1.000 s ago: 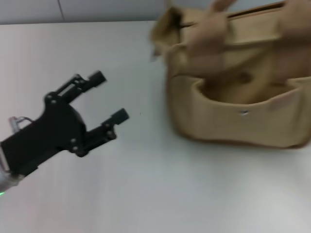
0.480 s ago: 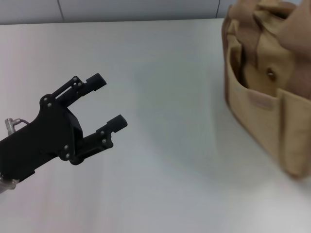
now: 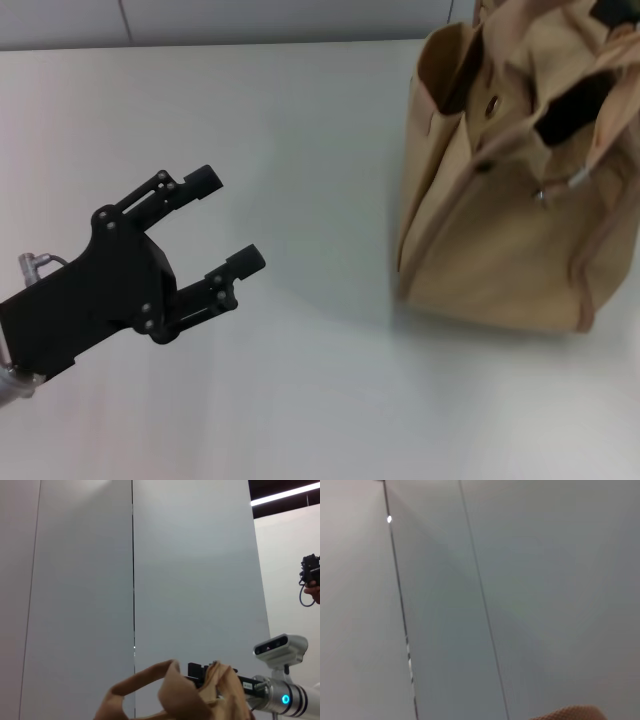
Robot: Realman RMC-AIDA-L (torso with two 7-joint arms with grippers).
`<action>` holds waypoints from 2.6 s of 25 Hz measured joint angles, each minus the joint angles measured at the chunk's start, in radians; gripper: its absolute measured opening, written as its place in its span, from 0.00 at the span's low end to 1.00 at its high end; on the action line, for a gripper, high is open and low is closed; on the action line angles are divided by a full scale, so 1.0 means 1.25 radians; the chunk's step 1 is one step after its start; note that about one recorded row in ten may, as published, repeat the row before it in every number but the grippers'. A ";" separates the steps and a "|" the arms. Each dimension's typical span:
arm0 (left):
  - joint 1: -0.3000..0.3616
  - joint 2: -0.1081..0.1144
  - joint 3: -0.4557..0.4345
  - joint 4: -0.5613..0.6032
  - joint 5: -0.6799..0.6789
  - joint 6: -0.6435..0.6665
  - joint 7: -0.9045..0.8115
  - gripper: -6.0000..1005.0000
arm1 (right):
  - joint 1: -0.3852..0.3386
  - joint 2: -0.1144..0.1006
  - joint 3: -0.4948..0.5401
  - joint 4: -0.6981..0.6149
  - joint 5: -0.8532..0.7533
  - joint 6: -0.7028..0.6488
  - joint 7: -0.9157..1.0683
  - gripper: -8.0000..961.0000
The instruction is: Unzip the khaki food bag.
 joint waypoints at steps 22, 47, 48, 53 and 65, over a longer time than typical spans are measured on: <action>-0.039 -0.002 0.009 -0.005 0.009 -0.041 -0.007 0.78 | -0.074 0.039 0.023 0.032 -0.006 -0.035 -0.252 0.83; -0.043 0.000 0.011 -0.004 0.009 -0.056 -0.018 0.78 | -0.140 0.039 0.035 -0.004 -0.090 -0.065 -0.286 0.83; -0.045 0.000 0.010 -0.004 0.009 -0.059 -0.018 0.78 | -0.141 0.040 0.034 0.000 -0.090 -0.066 -0.294 0.83; -0.046 0.000 0.010 -0.004 0.009 -0.059 -0.018 0.78 | -0.146 0.040 0.036 0.029 -0.086 -0.073 -0.347 0.83; -0.048 0.000 0.012 -0.004 0.009 -0.063 -0.019 0.78 | -0.125 0.041 0.093 0.092 -0.085 -0.058 -0.414 0.83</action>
